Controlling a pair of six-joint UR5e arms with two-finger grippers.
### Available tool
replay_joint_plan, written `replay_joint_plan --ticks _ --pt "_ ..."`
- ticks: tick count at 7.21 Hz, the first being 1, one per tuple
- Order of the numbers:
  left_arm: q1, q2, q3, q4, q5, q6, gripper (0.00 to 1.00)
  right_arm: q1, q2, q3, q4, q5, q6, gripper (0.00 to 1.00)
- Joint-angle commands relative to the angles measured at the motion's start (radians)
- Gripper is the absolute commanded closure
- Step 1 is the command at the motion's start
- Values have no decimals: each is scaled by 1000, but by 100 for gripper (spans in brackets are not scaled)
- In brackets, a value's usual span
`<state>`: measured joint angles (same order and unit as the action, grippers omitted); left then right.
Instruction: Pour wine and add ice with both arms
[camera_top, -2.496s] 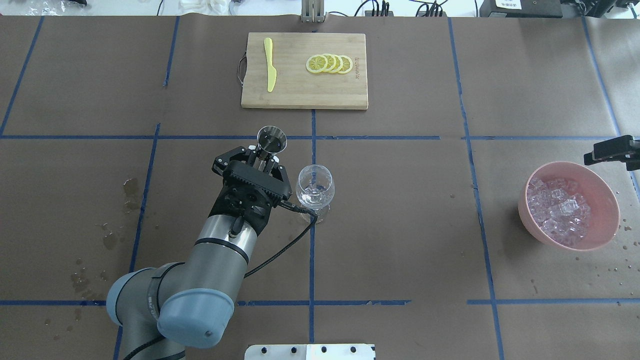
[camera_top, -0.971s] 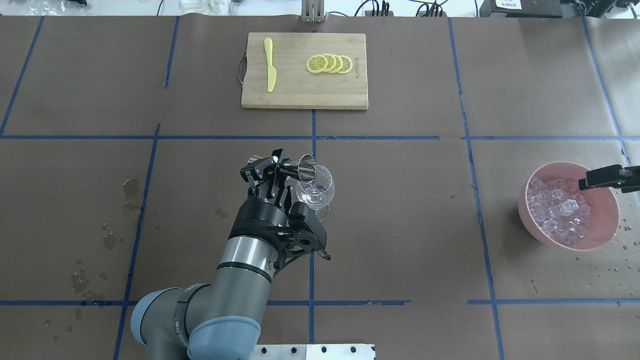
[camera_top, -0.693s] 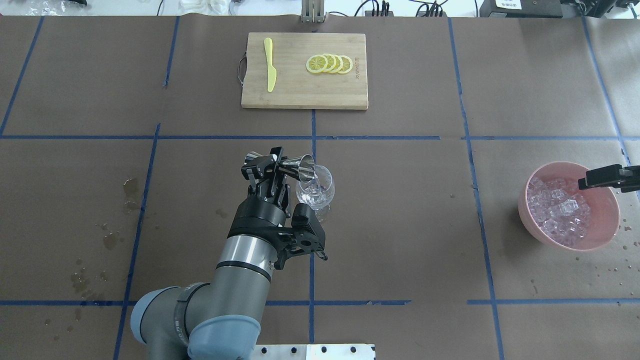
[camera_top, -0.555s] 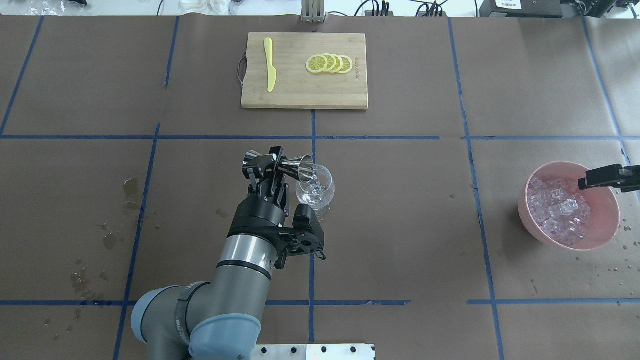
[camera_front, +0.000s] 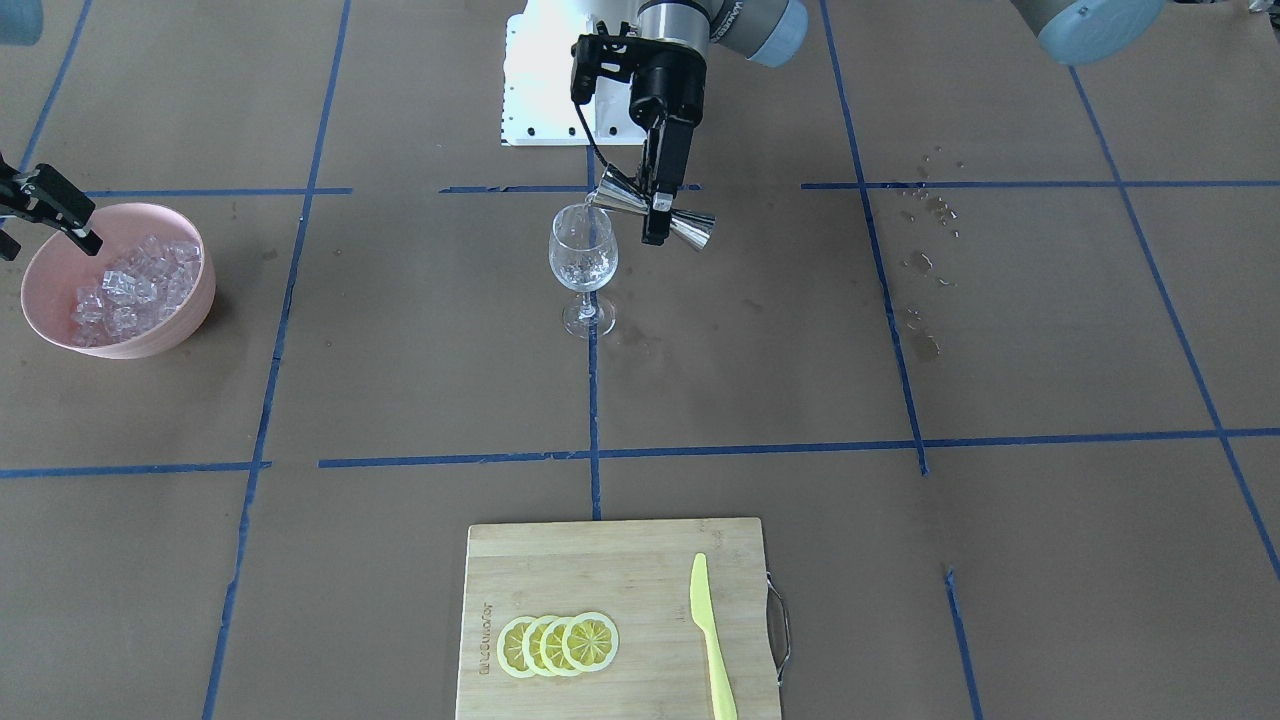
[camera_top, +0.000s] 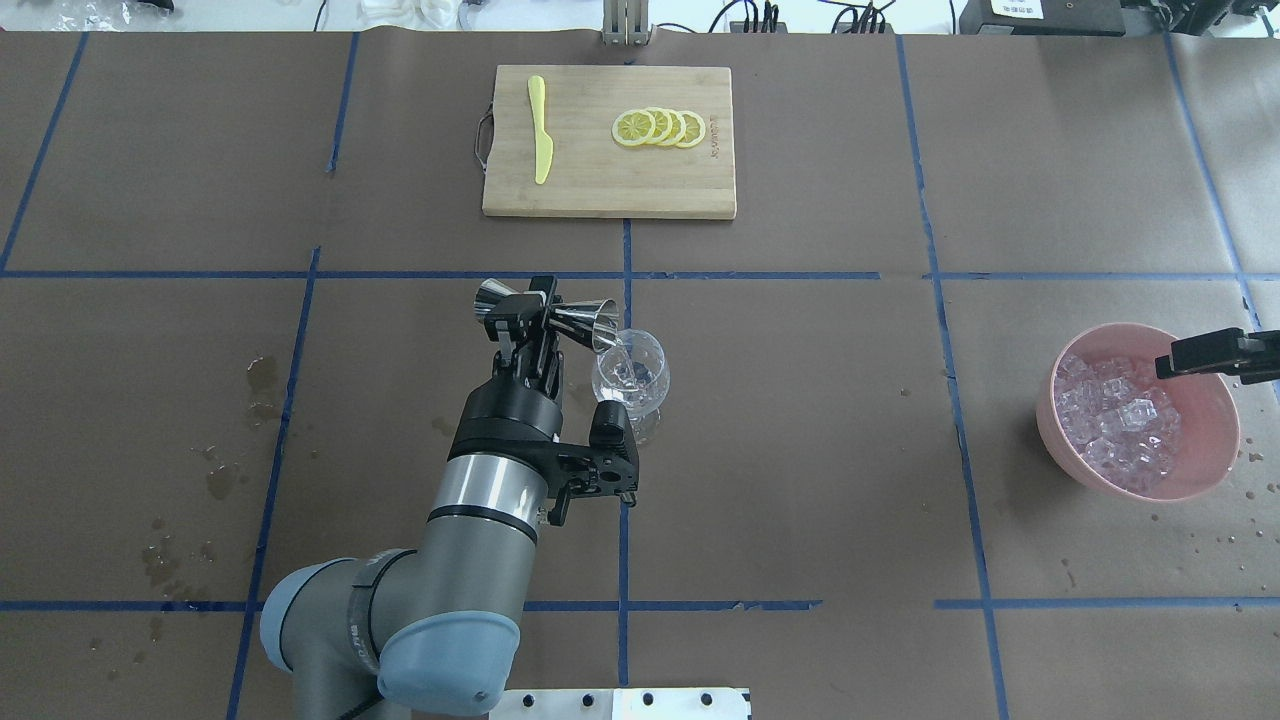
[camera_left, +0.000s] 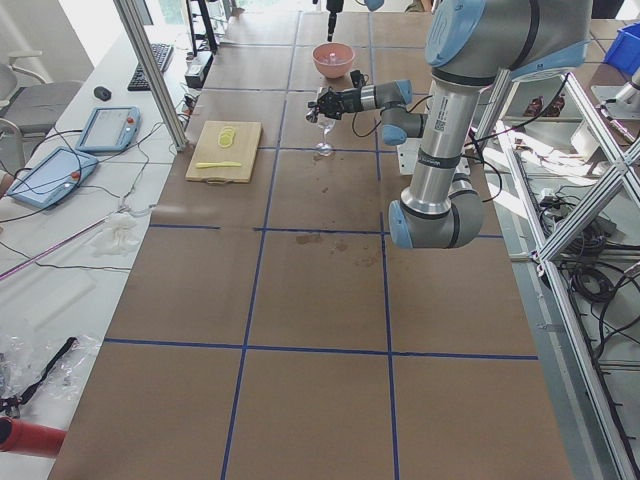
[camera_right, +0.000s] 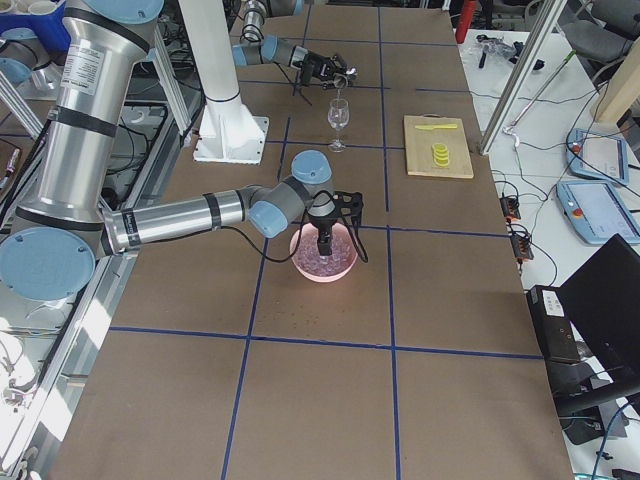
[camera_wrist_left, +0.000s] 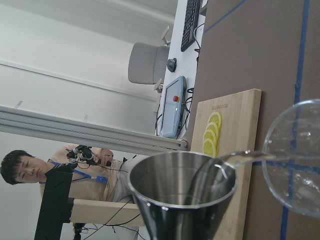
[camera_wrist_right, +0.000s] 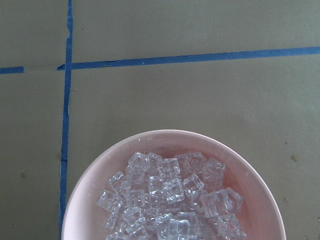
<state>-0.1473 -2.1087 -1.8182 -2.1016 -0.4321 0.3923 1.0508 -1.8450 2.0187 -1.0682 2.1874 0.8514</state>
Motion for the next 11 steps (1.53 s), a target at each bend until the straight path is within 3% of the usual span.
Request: replay_joint_plan --ticks 1,8,11 --pt "-2 1 2 0 16 87 100 0 1 0 1 2 0 0" --pt "-12 9 -15 -23 18 108 100 -12 0 -3 1 -8 0 0" --pt "-55 132 -16 -231 18 99 100 -34 -2 -5 2 -35 0 0"
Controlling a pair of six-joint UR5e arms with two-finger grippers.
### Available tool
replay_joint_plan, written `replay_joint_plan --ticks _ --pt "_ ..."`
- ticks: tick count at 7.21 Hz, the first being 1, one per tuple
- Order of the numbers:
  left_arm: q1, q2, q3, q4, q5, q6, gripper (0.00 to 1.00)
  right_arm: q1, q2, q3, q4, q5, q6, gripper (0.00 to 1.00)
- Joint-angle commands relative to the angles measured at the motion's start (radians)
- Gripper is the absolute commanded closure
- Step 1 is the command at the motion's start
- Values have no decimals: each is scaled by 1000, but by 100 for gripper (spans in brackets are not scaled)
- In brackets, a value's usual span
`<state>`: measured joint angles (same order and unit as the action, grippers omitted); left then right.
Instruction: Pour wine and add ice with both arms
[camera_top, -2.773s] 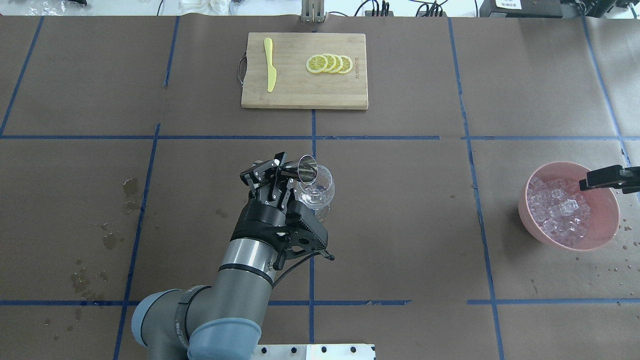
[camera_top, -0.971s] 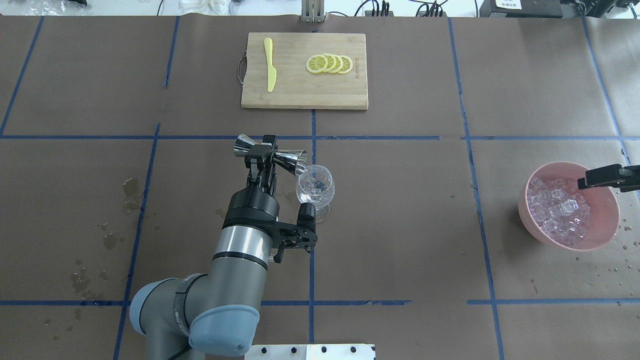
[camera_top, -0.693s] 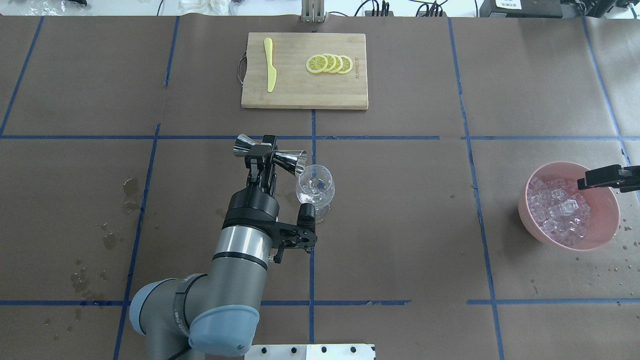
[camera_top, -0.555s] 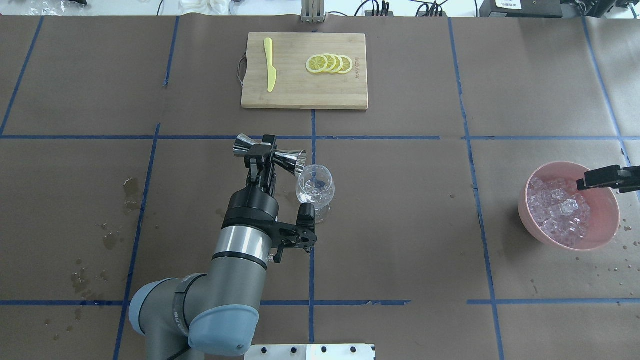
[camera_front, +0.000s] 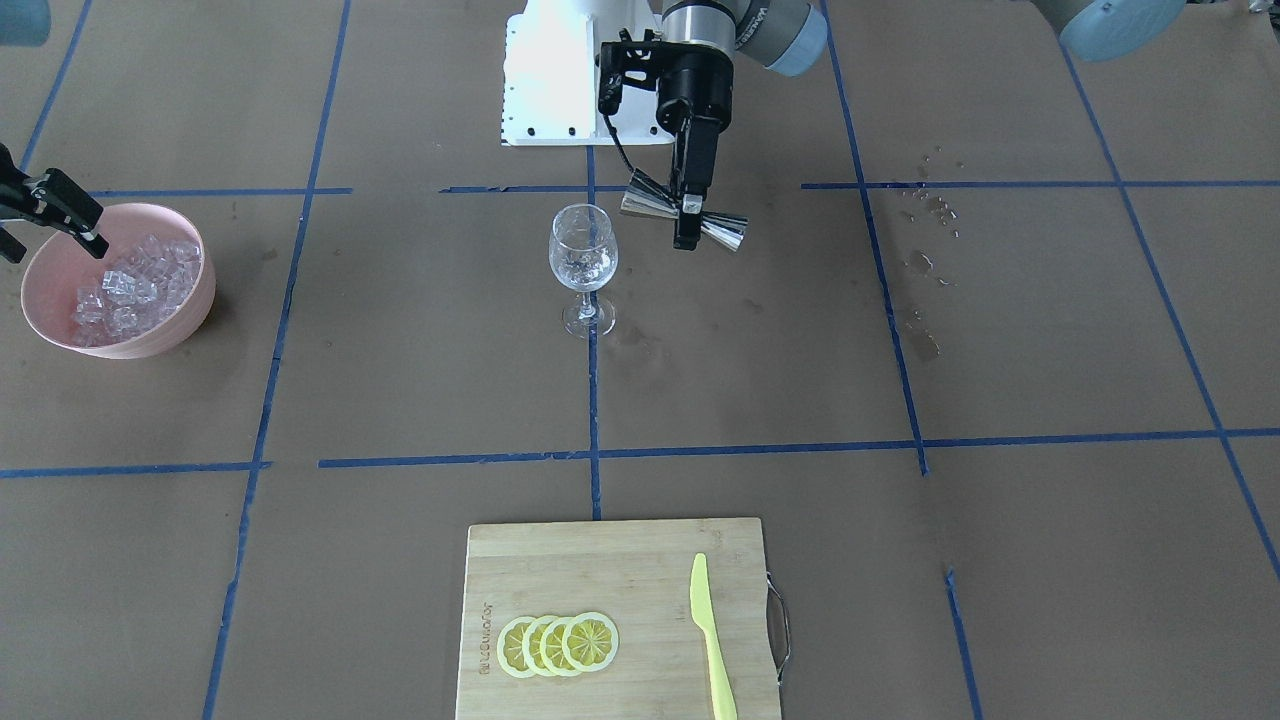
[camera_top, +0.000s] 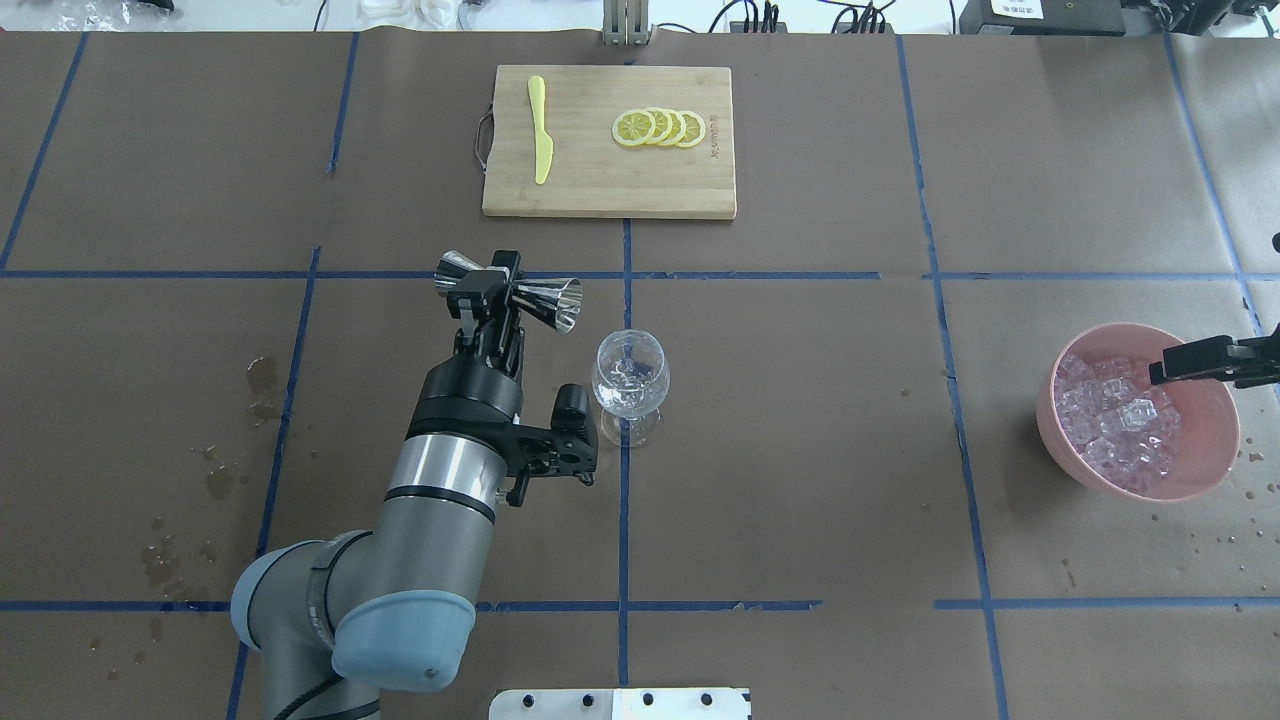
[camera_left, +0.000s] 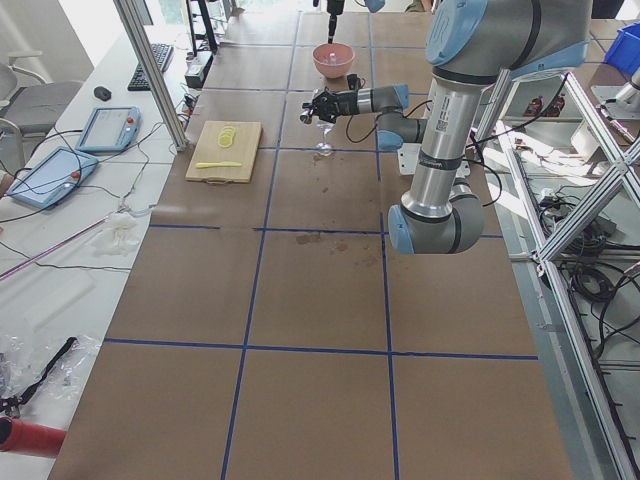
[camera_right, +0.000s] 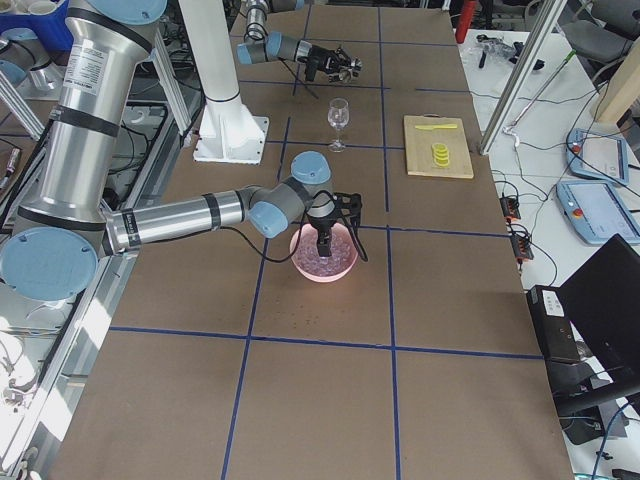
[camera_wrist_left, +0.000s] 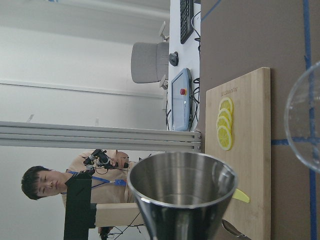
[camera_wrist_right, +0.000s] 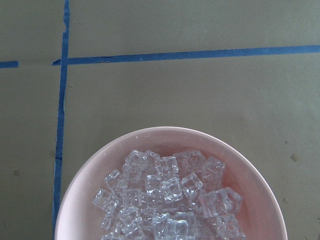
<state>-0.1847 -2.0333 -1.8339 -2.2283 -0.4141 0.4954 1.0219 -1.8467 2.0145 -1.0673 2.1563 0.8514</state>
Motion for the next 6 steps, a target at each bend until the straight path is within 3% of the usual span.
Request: replay_joint_plan --ticks 1,3,5,6 --pt "-28 105 -1 -225 1 -6 100 -5 0 0 0 -4 0 0" --pt "-54 188 -5 -327 3 -207 100 -23 -2 -3 0 -31 0 0" --pt "-59 267 -7 -346 -2 -479 100 -69 -2 -19 0 -70 27 0" --pt "-65 304 -7 -394 -3 -501 100 -97 0 -23 1 -94 58 0"
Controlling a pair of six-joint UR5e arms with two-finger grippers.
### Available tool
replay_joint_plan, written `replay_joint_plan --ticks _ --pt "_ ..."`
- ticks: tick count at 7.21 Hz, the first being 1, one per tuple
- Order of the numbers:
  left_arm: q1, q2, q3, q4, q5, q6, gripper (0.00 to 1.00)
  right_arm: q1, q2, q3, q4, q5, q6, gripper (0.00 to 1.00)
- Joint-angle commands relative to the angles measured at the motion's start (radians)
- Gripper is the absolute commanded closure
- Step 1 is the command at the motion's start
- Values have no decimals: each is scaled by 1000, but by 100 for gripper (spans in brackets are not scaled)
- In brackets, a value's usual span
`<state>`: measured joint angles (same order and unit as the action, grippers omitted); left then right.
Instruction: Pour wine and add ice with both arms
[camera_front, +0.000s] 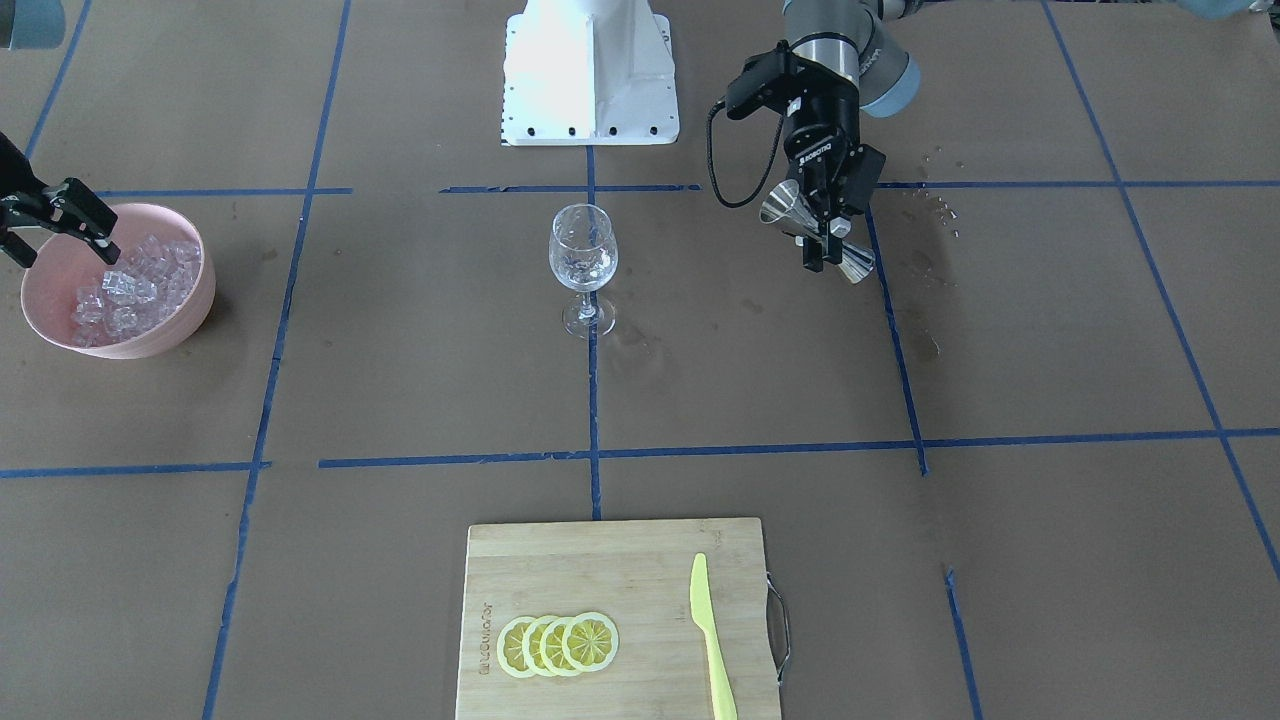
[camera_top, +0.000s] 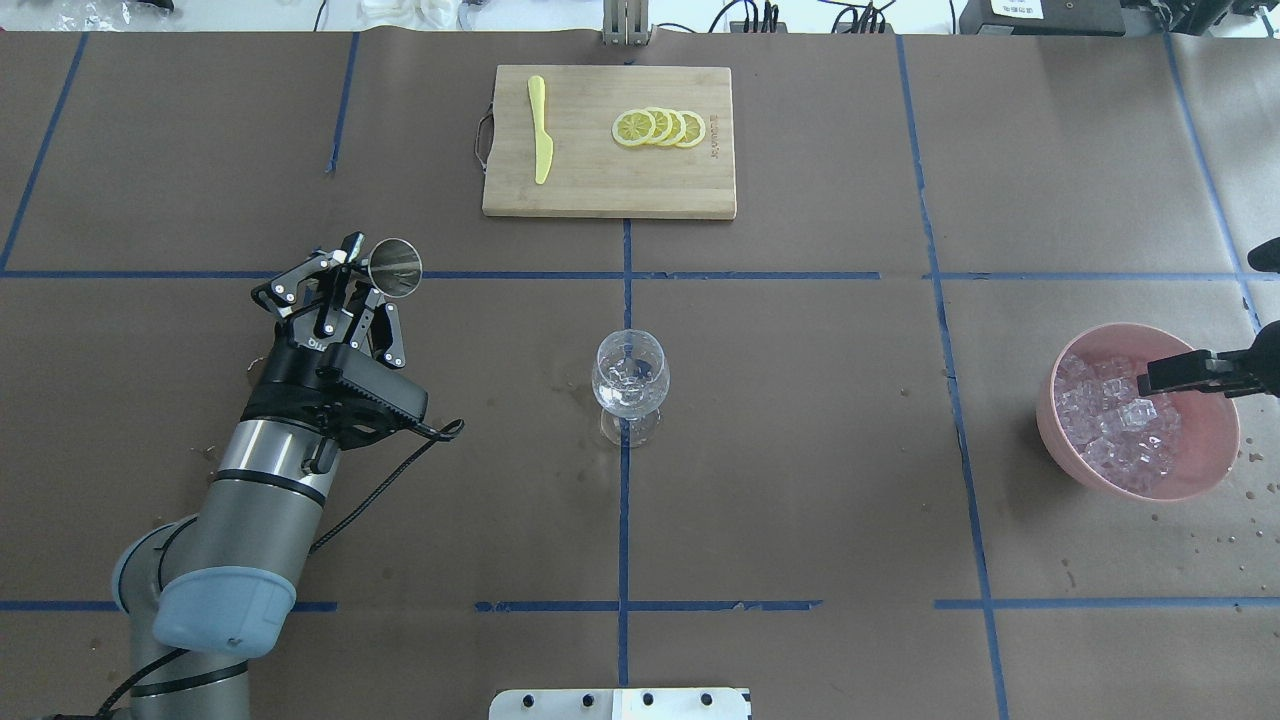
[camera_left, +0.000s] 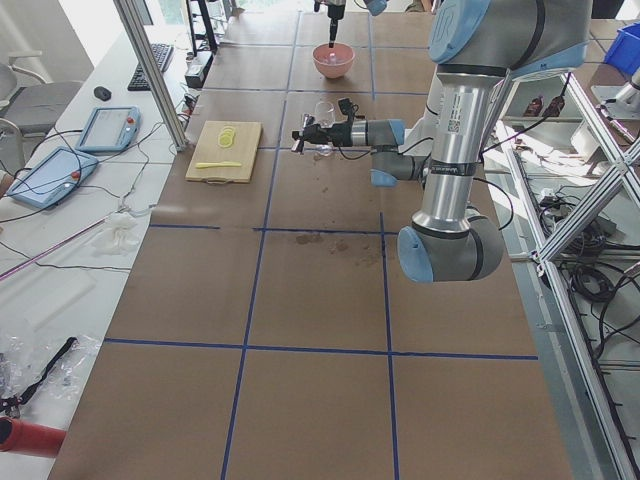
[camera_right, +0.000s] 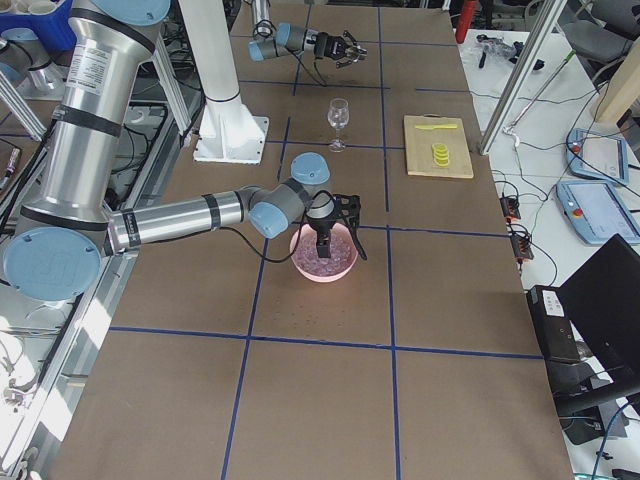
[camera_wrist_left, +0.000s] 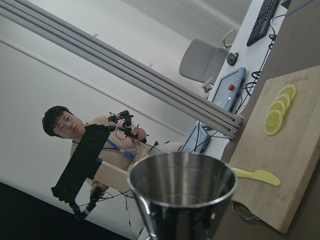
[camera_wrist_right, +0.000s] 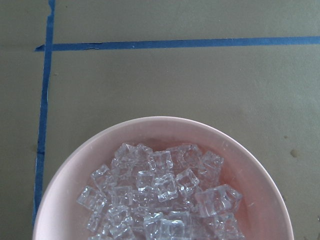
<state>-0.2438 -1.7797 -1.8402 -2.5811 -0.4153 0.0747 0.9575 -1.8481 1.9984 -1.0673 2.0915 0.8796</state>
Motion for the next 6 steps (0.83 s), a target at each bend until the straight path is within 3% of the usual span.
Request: replay_joint_plan --ticks 1,3,5,6 --pt "-11 60 -2 -72 -10 -84 100 -58 1 -22 7 -50 48 1" --pt "-46 132 -2 -137 -67 -142 100 -120 1 -99 139 -65 169 1" --pt "-81 215 -2 -223 -111 -141 100 -122 3 -113 148 -61 173 15" --pt "-84 217 -2 -226 -117 -141 100 -118 1 -110 148 -56 171 15"
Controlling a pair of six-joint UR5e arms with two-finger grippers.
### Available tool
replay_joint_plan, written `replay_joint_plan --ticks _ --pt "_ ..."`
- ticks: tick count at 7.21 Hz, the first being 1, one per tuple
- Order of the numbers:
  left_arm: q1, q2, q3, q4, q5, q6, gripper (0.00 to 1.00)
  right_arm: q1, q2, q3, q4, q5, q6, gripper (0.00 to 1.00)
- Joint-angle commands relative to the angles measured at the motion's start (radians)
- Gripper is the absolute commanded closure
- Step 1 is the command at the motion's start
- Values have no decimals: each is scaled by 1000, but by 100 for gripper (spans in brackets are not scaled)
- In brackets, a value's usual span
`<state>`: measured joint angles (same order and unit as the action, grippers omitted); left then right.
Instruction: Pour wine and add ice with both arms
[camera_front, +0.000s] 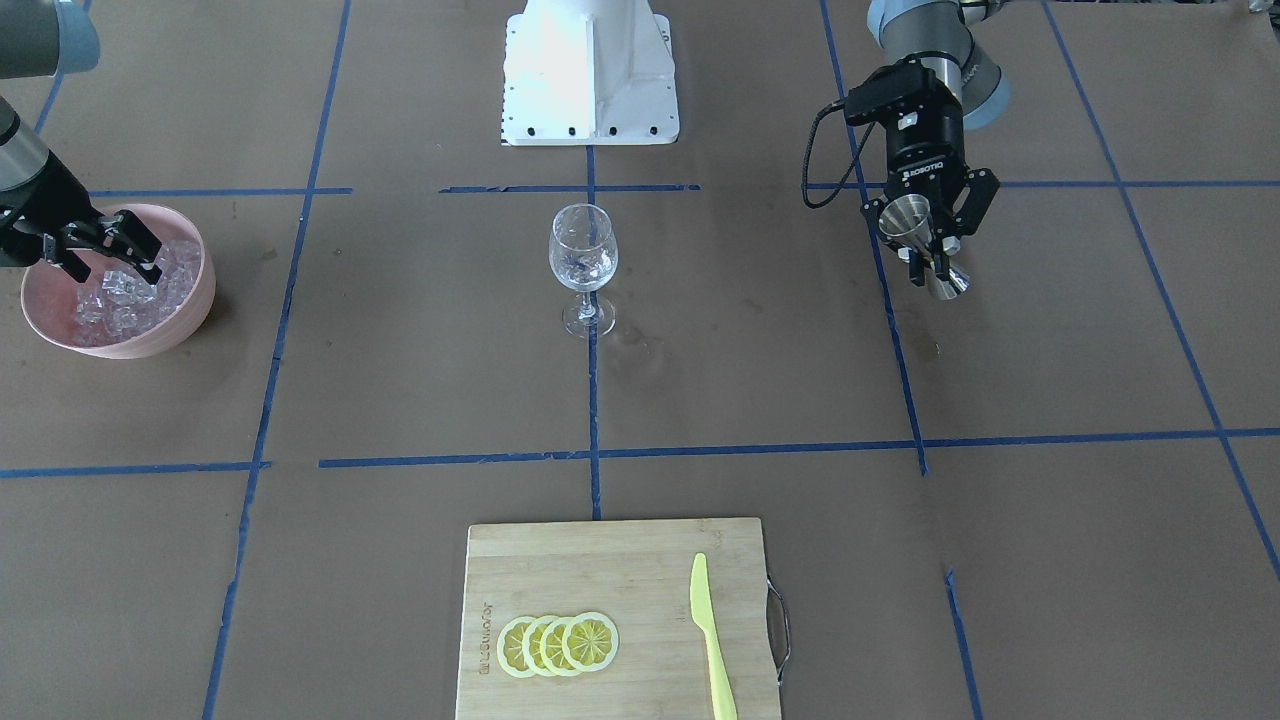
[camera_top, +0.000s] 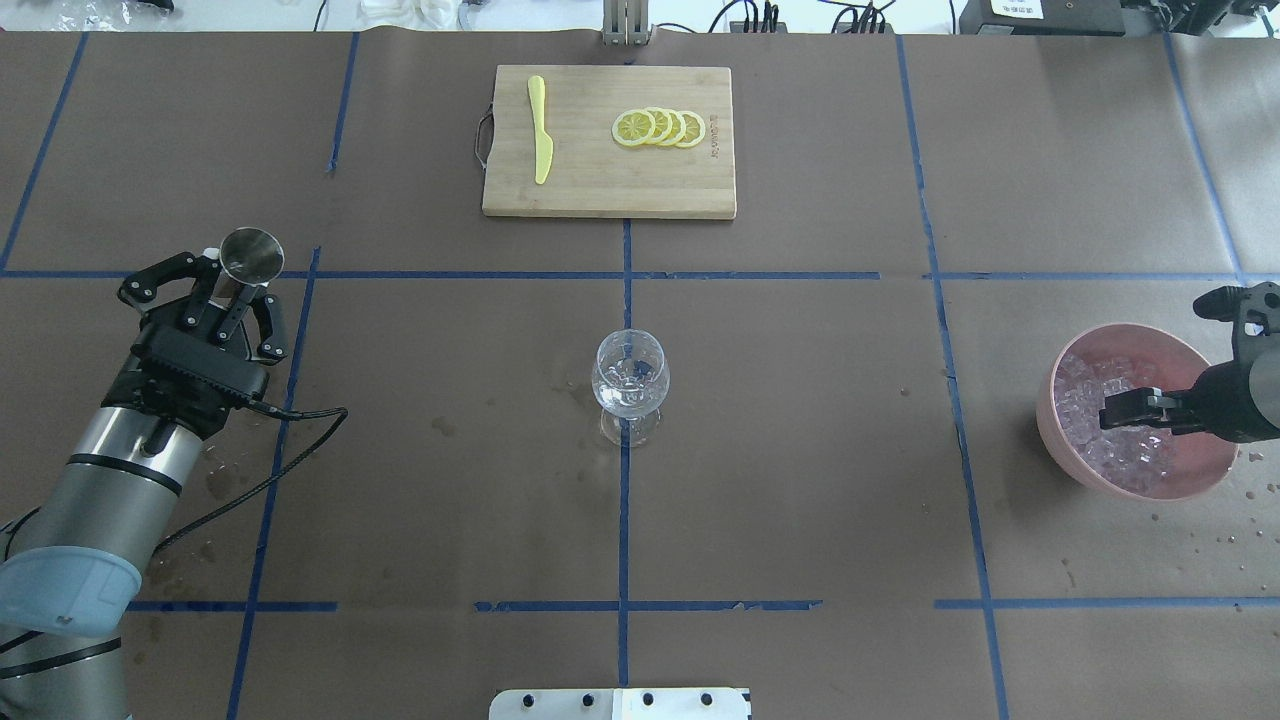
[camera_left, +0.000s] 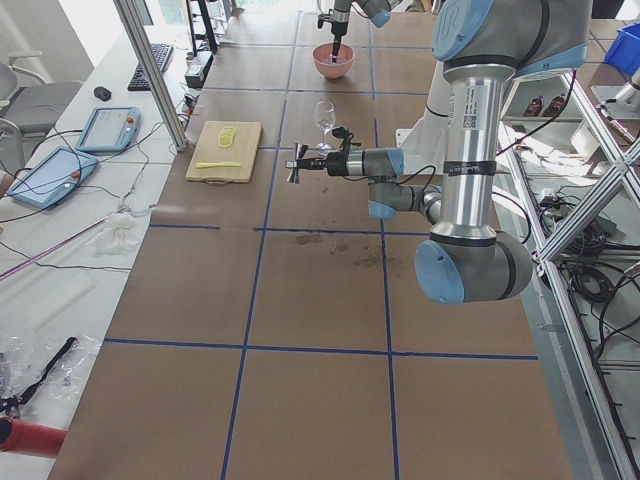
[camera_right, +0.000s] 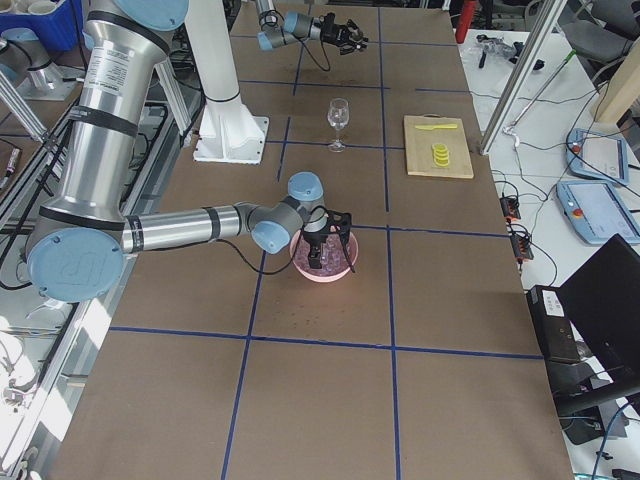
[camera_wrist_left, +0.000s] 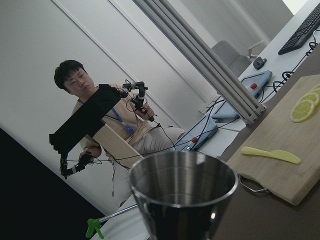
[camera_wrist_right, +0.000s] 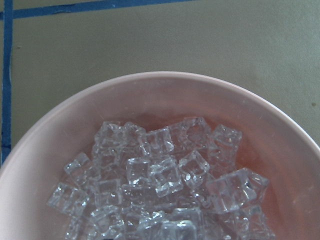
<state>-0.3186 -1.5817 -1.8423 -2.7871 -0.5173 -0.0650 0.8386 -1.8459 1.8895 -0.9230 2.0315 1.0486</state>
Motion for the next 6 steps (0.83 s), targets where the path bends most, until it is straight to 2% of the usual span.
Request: replay_joint_plan --ticks 1,3,4,6 --pt "-10 19 2 -20 -15 -1 100 4 -4 5 4 9 2 18" --pt "-10 20 3 -20 -15 -3 100 7 -21 37 0 13 2 36" --pt "-10 20 3 -20 -15 -3 100 7 -21 37 -2 13 2 41" --pt "-10 19 5 -20 -15 -3 100 5 -19 31 -5 10 2 41"
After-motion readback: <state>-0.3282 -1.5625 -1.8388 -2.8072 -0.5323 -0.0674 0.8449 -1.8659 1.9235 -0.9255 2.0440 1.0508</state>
